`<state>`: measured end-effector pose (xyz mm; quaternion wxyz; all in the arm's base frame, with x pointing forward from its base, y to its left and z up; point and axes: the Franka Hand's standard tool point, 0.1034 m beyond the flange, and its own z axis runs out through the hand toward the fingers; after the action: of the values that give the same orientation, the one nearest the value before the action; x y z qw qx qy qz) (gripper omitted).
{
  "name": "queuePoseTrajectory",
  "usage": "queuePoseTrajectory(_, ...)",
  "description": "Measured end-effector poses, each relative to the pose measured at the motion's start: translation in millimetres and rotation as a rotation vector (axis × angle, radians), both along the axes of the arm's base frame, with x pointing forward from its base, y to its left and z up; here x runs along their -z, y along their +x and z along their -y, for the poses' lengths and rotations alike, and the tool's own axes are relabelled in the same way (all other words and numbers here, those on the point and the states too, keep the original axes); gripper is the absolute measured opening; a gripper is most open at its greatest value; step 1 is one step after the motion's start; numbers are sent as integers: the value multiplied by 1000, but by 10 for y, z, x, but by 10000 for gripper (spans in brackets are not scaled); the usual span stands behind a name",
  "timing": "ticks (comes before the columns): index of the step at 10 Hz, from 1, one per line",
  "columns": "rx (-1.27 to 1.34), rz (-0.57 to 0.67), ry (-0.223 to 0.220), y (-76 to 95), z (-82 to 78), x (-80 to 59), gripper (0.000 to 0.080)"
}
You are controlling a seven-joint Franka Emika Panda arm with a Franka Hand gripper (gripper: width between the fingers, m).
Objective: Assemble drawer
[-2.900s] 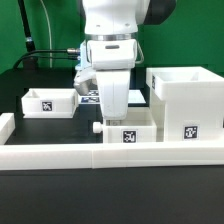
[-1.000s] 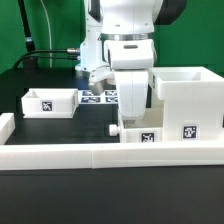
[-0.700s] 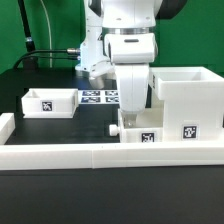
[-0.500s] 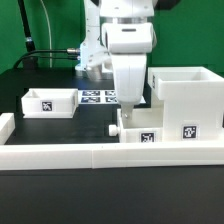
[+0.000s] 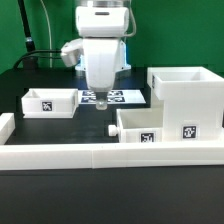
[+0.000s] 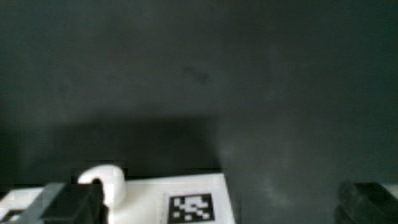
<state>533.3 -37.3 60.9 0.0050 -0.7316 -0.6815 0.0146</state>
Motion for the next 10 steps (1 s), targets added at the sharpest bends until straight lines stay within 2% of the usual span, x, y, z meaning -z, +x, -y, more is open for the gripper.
queuePoseTrajectory(2,-15,-1,6,-7,5,27,648)
queuePoseTrajectory(4,-22,-8,98,-39,147,243,648)
queuePoseTrajectory(6,-33,-14,158,-27,192,356,648)
queuePoseTrajectory(7,-13,-17,170,-1,184,404,648)
queuePoseTrajectory(10,30,-35,177,-3,-17,470,648)
